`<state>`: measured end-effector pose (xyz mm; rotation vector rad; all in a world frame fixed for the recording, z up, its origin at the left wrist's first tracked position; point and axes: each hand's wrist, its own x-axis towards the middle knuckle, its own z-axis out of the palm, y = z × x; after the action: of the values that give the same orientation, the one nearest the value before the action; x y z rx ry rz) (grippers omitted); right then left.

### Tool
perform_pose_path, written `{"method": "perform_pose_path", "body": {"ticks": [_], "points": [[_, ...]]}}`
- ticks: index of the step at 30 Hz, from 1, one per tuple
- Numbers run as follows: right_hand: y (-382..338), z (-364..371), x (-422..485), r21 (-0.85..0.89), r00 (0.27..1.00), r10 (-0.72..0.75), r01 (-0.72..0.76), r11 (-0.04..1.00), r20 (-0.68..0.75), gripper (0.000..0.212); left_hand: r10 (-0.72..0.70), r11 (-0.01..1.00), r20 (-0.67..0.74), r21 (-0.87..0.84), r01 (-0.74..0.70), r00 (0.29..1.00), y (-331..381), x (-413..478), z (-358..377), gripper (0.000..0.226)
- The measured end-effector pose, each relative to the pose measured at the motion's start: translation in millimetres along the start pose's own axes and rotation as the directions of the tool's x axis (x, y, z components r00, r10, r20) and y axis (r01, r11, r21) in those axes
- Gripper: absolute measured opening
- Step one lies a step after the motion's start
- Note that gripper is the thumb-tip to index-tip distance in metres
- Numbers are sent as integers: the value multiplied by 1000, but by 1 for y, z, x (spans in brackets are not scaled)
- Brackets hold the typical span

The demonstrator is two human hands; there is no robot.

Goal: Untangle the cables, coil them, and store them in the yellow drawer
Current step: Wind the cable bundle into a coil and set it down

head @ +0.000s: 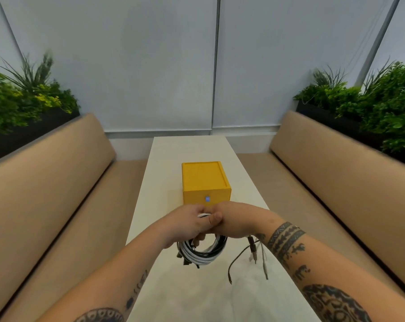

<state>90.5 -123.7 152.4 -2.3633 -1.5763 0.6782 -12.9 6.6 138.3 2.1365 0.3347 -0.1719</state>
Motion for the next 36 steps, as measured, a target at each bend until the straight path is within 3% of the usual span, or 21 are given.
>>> {"method": "perform_pose_path", "body": {"ticks": [3,5,8,15,23,27,31,34,36], "points": [[1,-8,-1,2,998,-57,57,998,-24,16,60,998,-62,4,-60,996,-2,3,0,65],[3,-14,-3,14,996,-80,81,997,-48,11,121,991,-94,-55,-126,988,-3,4,0,50],[10,-27,-10,85,997,-21,28,996,-81,26,163,970,-154,-155,-186,975,-4,5,-3,25],[20,-56,-19,139,995,24,-10,990,-100,25,204,959,-365,-113,-261,908,-8,6,-10,20],[36,-56,-21,392,979,6,76,917,-204,18,78,854,-546,-395,-339,834,-12,10,-26,34],[35,-29,-12,401,900,17,177,899,-435,21,78,862,-623,-351,-367,778,-12,10,-27,25],[15,3,0,469,728,94,332,818,-679,26,14,813,-715,-400,-424,699,-6,14,-20,25],[-3,19,5,538,655,169,416,734,-737,32,-52,758,-732,-472,-451,679,-3,17,-12,28],[-9,26,10,540,616,220,399,741,-757,29,-100,720,-728,-524,-455,678,-2,18,-7,26]]}}
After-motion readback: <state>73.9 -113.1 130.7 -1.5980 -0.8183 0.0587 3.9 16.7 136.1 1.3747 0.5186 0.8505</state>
